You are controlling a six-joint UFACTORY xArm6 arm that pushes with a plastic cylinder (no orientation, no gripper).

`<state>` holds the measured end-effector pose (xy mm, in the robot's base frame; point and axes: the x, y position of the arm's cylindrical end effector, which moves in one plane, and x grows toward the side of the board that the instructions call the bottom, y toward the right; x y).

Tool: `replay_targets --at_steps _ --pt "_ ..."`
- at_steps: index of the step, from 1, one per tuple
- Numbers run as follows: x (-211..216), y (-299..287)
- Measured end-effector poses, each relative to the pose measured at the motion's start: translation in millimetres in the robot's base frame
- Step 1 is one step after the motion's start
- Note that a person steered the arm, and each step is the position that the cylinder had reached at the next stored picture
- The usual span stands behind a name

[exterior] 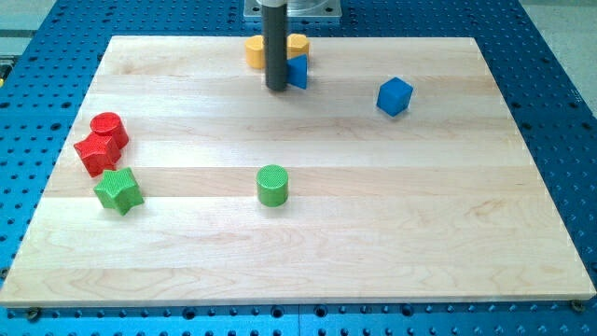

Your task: Place the cube diagonally to the bottom right of the hexagon

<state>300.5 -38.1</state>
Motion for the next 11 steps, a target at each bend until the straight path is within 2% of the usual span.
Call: replay_targets --at_steps 1,2,3,5,6,7,8,9,10,11 --pt "65 35" --pt "128 100" --pt "118 158" --pt "79 192" --pt "40 172" --pt "10 62" --pt "11 36" --pt "26 71" --pt "11 110" --pt "6 126"
